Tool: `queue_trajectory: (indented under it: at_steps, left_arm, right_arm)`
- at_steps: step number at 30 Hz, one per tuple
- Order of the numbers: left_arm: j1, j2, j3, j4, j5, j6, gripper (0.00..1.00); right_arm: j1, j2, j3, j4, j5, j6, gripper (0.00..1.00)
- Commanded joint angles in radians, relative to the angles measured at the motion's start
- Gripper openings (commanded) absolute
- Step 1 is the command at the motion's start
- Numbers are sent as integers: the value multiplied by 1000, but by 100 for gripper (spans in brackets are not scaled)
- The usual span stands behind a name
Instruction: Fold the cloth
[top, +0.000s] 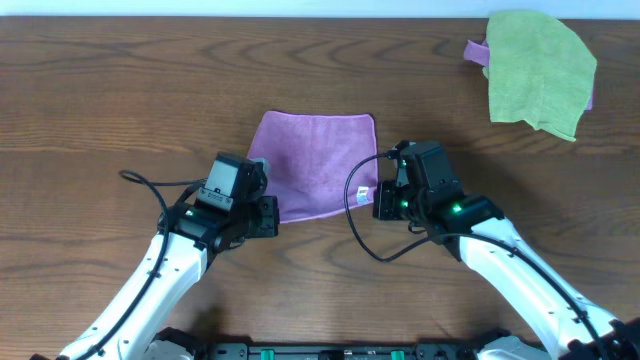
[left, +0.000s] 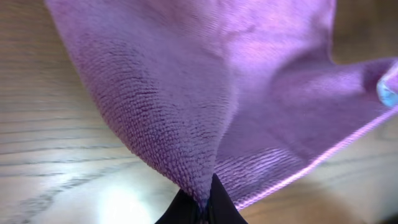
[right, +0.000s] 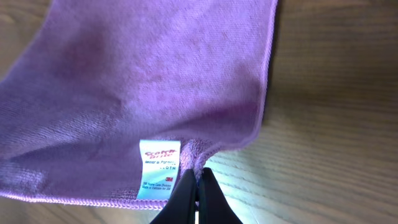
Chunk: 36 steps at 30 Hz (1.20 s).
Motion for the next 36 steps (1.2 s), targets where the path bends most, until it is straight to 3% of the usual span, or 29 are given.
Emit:
queue_trajectory:
  at_steps: [1, 17, 18, 19, 20, 31, 36]
  left_arm:
    - [-30, -3, 22, -2, 71, 23, 6]
    - [-109, 45, 22, -5, 68, 21, 6]
    - [-109, 47, 22, -5, 68, 21, 8]
    - [-109, 48, 22, -6, 67, 21, 32]
    - [-109, 48, 22, -6, 68, 21, 93]
    - [-109, 48, 22, -7, -26, 21, 95]
    - [-109, 48, 22, 8, -92, 9, 95]
  right_arm:
    - [-18, -5, 43, -25, 29, -55, 2]
    - [-17, -5, 69, -180, 156, -94, 2]
    - [-18, -5, 69, -180, 159, -97, 1]
    - [-18, -5, 69, -179, 163, -97, 2]
    - [-18, -5, 69, -180, 163, -98, 2]
    - [-18, -5, 69, -182, 164, -120, 2]
    - [-18, -5, 69, -212, 294, -123, 2]
